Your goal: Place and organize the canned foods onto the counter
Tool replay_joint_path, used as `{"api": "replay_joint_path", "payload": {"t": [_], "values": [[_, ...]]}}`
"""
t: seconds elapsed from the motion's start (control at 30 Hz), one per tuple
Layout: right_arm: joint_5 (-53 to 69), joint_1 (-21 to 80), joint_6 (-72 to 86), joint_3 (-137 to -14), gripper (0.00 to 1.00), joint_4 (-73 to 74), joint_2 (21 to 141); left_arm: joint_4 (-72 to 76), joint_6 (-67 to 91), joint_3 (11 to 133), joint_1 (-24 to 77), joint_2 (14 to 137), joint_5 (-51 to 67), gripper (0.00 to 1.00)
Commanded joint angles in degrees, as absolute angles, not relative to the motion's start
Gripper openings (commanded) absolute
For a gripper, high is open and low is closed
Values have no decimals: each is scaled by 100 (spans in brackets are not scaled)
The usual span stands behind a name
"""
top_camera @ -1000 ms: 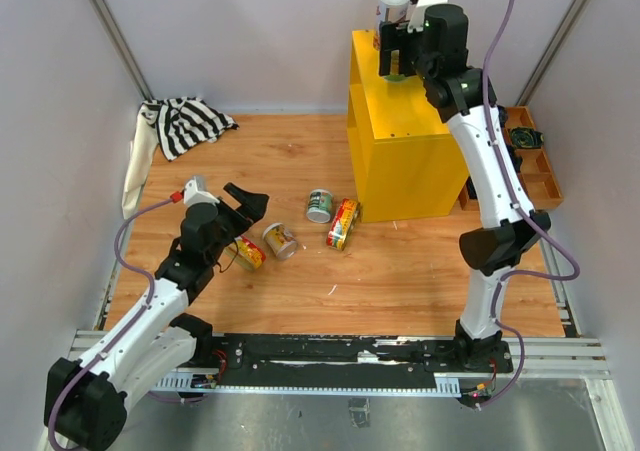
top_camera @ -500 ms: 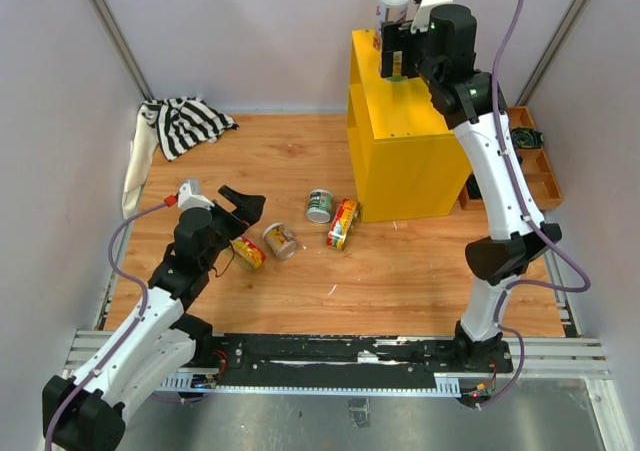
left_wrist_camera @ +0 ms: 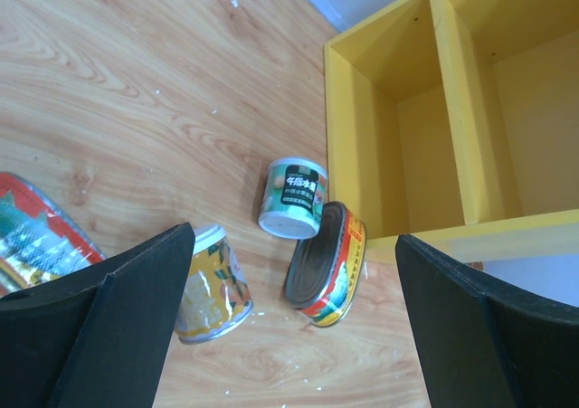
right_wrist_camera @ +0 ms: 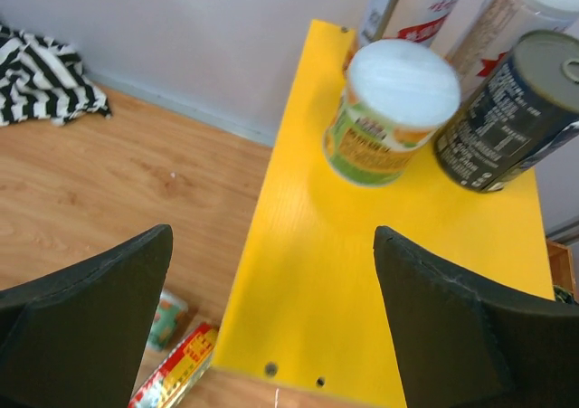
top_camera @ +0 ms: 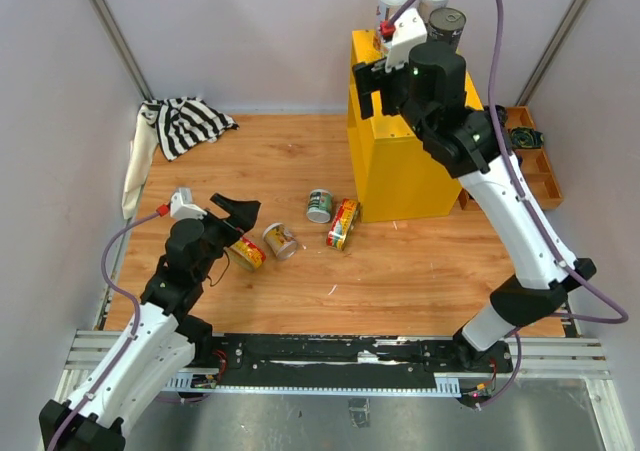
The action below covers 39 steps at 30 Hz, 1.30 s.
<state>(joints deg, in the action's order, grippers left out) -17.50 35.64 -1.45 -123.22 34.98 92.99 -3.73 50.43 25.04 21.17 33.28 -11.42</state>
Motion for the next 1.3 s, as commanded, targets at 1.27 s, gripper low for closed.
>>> {"api": "replay_joint_path", "payload": {"t": [1.27], "values": [[-2787, 5425, 3700, -11855, 100, 5388, 11753, -1025, 5262, 2061, 2079, 2371, -1310, 98]]}}
